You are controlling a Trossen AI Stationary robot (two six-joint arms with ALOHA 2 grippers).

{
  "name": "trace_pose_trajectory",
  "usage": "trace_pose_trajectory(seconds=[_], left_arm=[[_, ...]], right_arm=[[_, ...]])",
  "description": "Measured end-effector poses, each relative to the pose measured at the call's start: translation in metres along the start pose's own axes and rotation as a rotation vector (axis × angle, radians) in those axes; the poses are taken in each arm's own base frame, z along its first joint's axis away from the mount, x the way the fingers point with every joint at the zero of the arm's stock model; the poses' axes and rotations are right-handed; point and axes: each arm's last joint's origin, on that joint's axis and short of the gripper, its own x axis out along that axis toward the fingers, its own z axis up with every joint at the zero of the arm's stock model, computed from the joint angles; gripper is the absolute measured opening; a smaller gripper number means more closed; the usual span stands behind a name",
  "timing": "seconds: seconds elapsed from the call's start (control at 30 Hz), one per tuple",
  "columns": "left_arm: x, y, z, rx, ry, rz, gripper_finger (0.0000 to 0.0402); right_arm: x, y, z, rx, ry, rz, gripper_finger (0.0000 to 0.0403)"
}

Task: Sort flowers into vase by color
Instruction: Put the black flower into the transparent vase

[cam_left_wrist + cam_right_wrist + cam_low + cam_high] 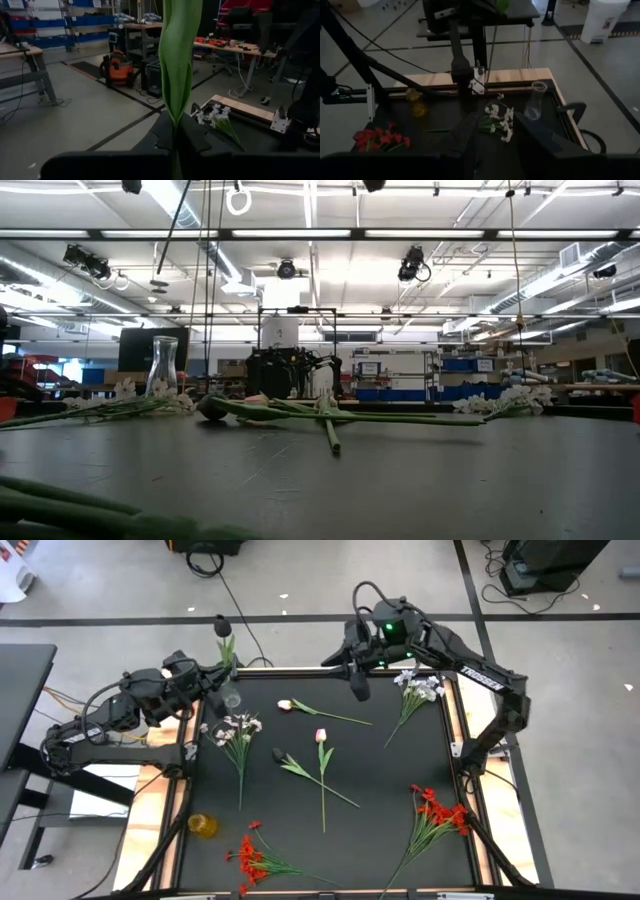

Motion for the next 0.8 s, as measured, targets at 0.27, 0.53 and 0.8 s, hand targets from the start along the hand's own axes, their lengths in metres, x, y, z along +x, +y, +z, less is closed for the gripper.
trace_pose_trajectory(seconds=[0.27, 0.53, 0.8], left_arm=[[0.007, -0.004, -0.003, 0.005, 0.03, 0.003, 0.0012], [0.017, 0.003, 0.0, 0.031, -0.003, 0.077, 0.0011], [0.022, 0.02, 0.003, 0.025, -0.018, 0.213, 0.0011]], right_arm=[[-0.033, 0.014, -0.028, 0.032, -0.154, -0.089, 0.013], [-0.042, 0.016, -0.051, 0.1, -0.21, -0.207, 0.013], [-0.036, 0.014, -0.054, 0.106, -0.198, -0.203, 0.013]])
